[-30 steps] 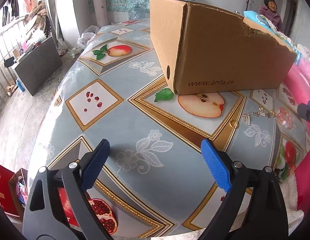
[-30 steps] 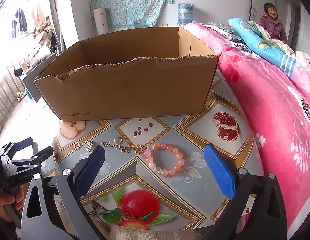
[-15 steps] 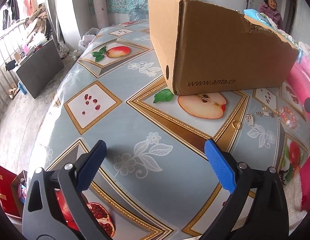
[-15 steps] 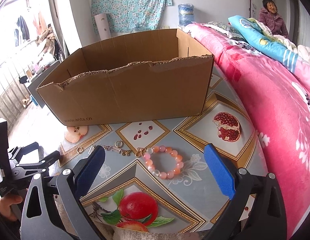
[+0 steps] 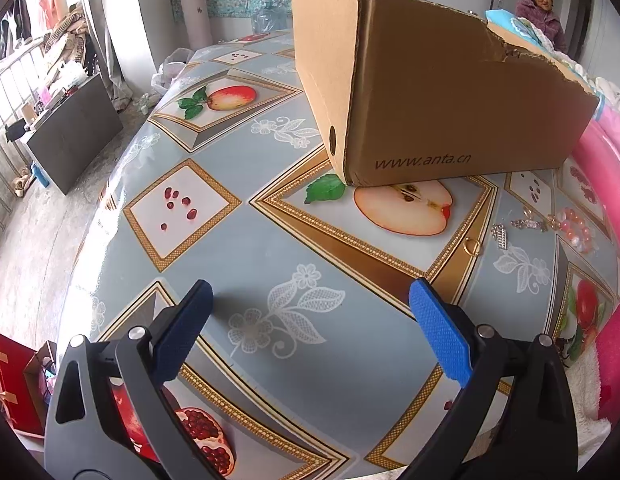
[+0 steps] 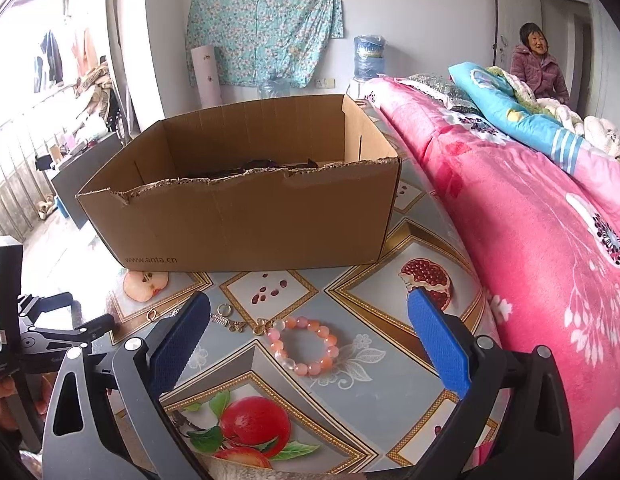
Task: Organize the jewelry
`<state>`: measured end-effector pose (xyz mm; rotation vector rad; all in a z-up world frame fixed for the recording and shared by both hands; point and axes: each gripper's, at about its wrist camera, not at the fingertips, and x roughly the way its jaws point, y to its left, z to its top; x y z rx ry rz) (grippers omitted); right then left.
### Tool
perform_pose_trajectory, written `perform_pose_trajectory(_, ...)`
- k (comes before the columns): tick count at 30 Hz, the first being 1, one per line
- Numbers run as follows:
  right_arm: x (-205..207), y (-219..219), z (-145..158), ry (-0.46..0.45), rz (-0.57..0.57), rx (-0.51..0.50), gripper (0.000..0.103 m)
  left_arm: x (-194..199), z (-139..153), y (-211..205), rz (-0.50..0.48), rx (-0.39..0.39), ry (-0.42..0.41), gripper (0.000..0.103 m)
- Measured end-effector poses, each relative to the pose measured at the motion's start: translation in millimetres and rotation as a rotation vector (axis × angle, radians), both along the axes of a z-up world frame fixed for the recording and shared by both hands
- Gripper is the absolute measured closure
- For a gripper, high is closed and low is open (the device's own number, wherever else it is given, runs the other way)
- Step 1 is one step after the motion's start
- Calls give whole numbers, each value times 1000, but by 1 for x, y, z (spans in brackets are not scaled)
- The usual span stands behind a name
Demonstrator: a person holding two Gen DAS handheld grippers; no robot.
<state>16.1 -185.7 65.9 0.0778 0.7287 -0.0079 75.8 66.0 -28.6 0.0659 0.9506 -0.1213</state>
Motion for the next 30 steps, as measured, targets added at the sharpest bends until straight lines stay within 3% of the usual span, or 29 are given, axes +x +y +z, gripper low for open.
perform_pose_trajectory(8,-1,-5,11,-62,11,12,7,3,0,1,7,0,2,8)
perform_pose_trajectory(15,-1,-11,14,-80,47,98,7,-1,0,-1,20,4,-14,7)
perform_pose_trajectory(19,3,-10,9,-43,33,73,7,-1,0,-1,23,3,-11,7)
perform_pose_trajectory(30,-3,-4,10,-70,41,41,7,-1,2,-1,22,6,-18,7)
